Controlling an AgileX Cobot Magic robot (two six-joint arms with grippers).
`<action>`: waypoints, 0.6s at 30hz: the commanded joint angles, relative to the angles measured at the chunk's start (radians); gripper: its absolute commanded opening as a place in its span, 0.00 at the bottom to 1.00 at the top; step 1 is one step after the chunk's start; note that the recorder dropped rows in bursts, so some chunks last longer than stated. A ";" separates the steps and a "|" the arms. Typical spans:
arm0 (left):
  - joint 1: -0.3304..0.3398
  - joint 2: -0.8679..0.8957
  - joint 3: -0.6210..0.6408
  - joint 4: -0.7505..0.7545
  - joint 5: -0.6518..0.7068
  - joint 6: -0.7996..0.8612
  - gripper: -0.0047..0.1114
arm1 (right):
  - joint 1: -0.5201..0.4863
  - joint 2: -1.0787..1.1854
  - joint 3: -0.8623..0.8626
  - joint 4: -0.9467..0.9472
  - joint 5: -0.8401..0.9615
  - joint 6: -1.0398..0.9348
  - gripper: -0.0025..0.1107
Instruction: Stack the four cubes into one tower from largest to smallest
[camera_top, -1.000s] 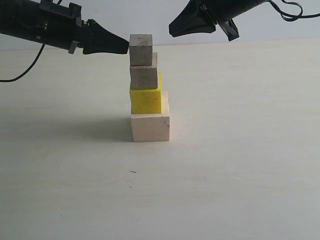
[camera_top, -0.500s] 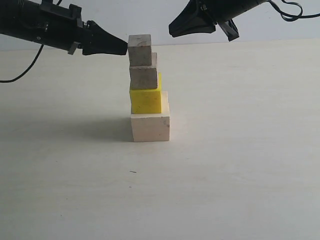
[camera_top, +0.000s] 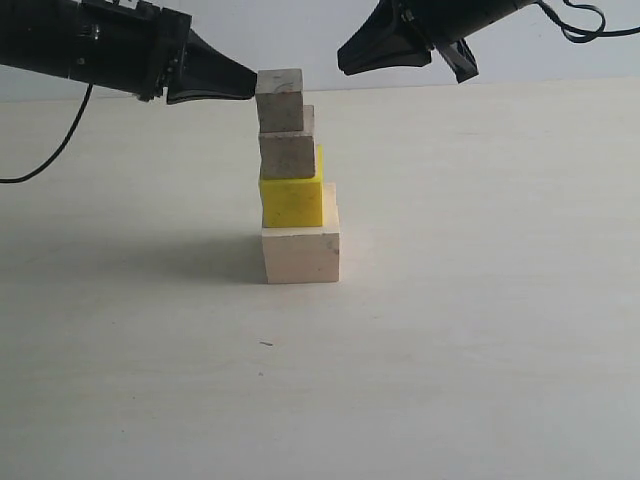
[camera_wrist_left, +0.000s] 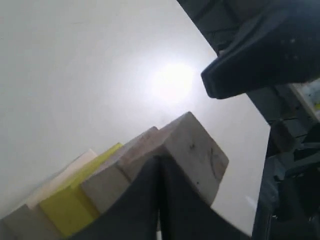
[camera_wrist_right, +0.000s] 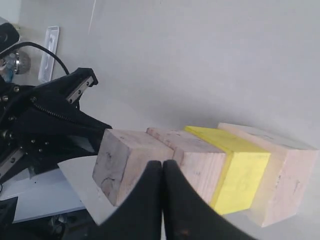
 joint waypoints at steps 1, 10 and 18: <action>0.014 0.005 -0.009 -0.015 -0.006 -0.110 0.04 | -0.003 -0.011 -0.001 -0.003 0.004 -0.013 0.02; 0.059 0.005 -0.008 -0.014 0.025 -0.168 0.04 | -0.003 -0.011 -0.001 -0.003 0.004 -0.019 0.02; 0.055 0.008 0.018 -0.022 0.044 -0.197 0.04 | -0.003 -0.011 -0.001 -0.003 0.004 -0.019 0.02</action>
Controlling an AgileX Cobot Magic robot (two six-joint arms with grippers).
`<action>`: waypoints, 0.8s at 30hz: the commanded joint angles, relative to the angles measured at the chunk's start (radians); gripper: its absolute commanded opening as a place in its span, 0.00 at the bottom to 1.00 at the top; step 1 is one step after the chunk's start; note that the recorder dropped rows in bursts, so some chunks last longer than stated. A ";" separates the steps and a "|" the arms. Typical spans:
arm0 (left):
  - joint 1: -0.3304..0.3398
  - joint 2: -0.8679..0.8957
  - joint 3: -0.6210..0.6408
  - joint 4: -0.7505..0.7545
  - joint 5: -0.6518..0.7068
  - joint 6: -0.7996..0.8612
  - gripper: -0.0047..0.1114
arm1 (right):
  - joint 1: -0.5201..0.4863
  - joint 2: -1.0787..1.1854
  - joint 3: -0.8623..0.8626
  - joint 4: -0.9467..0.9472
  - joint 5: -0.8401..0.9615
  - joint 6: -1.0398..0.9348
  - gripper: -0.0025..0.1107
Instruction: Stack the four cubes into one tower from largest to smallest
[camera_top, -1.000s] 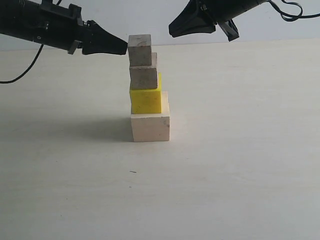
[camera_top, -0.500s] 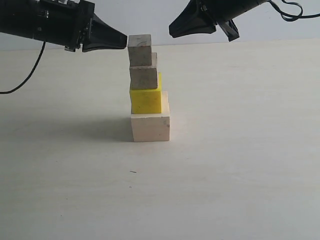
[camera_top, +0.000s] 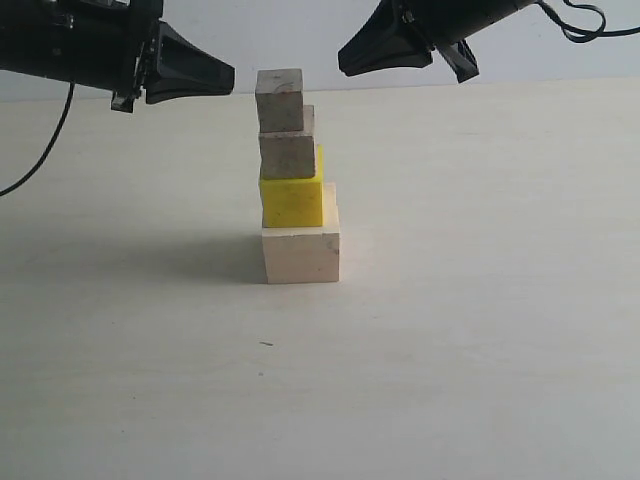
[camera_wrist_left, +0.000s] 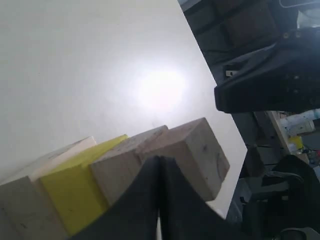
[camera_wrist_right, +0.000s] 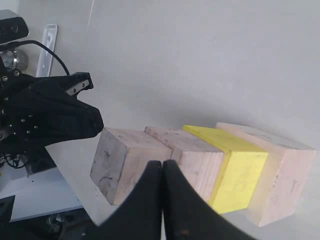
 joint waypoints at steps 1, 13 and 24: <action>-0.003 0.009 0.014 -0.014 0.010 -0.023 0.04 | -0.003 -0.011 -0.001 0.003 0.004 -0.013 0.02; -0.037 0.011 0.015 -0.021 -0.002 -0.025 0.04 | -0.003 -0.011 -0.001 0.003 0.004 -0.013 0.02; -0.061 0.011 0.015 -0.022 -0.026 -0.025 0.04 | -0.003 -0.011 -0.001 0.003 0.006 -0.013 0.02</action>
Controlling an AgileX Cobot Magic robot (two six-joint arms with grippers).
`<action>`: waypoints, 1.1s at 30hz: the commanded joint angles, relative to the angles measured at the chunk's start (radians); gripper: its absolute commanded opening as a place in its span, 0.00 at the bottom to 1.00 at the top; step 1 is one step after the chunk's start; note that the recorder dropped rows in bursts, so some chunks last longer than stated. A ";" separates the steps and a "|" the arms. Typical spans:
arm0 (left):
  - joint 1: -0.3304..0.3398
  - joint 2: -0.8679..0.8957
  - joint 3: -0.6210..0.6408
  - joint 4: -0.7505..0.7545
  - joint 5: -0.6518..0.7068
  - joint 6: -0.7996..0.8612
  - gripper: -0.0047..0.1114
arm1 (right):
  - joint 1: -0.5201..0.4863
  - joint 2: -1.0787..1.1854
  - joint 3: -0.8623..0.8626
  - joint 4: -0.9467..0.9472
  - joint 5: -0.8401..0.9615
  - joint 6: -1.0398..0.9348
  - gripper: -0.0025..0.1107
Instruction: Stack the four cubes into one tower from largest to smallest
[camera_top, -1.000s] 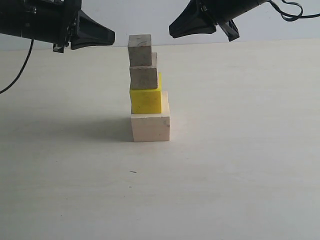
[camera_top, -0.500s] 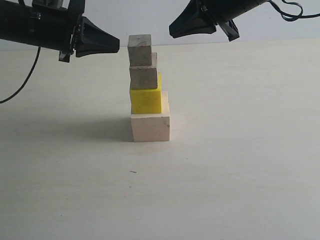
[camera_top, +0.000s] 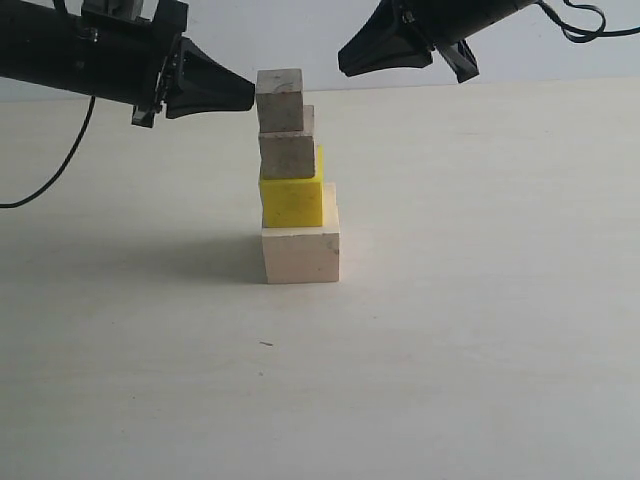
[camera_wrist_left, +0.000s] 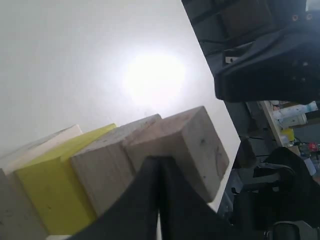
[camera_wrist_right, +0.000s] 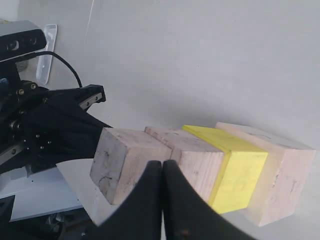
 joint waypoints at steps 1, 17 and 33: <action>-0.012 -0.003 0.002 -0.015 -0.021 -0.004 0.04 | -0.003 -0.011 -0.001 0.003 0.006 -0.013 0.02; -0.012 0.029 0.002 -0.052 0.009 0.004 0.04 | -0.003 -0.011 -0.001 0.003 0.006 -0.013 0.02; -0.011 0.029 0.002 -0.051 0.017 0.004 0.04 | -0.003 -0.011 -0.001 -0.002 0.007 -0.013 0.02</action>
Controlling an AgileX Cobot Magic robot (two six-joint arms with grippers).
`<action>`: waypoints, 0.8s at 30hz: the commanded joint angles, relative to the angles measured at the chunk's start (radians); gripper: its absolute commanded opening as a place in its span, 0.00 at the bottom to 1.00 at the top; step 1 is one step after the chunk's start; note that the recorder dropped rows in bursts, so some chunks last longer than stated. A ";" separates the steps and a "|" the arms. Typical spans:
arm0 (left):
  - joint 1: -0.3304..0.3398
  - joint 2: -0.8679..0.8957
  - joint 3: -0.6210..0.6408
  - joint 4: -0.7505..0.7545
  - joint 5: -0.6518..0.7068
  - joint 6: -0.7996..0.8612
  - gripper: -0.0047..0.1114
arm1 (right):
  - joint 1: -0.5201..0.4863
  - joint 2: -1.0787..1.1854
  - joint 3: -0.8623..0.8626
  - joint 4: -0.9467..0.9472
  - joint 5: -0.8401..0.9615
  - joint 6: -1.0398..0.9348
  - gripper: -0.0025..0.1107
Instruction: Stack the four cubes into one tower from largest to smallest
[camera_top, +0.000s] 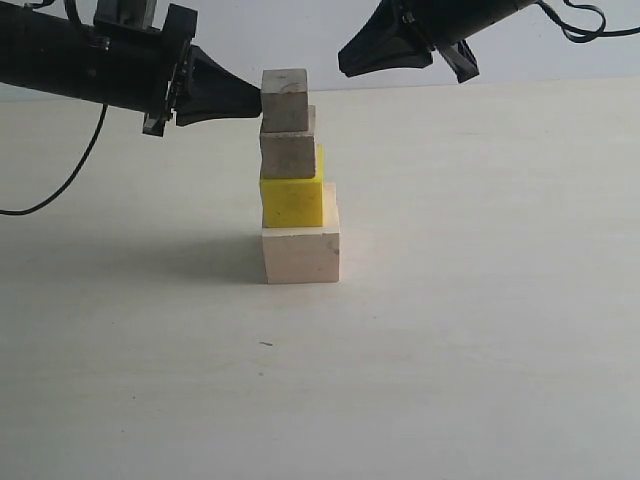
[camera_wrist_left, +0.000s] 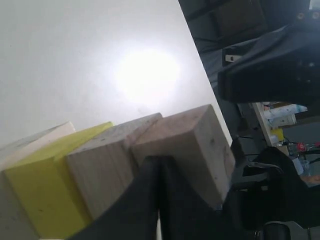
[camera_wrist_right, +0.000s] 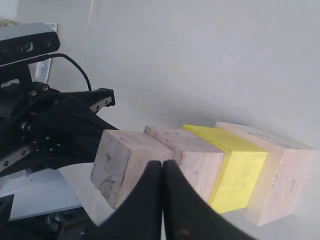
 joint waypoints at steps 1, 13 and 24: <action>0.000 -0.001 0.002 -0.018 0.004 0.004 0.04 | -0.003 -0.011 -0.001 0.001 0.006 -0.010 0.02; 0.030 -0.001 0.002 -0.020 0.008 0.000 0.04 | -0.003 -0.011 -0.001 -0.010 0.004 -0.010 0.02; 0.159 -0.116 0.008 0.025 -0.038 0.077 0.04 | -0.071 -0.096 -0.001 -0.125 -0.117 -0.019 0.02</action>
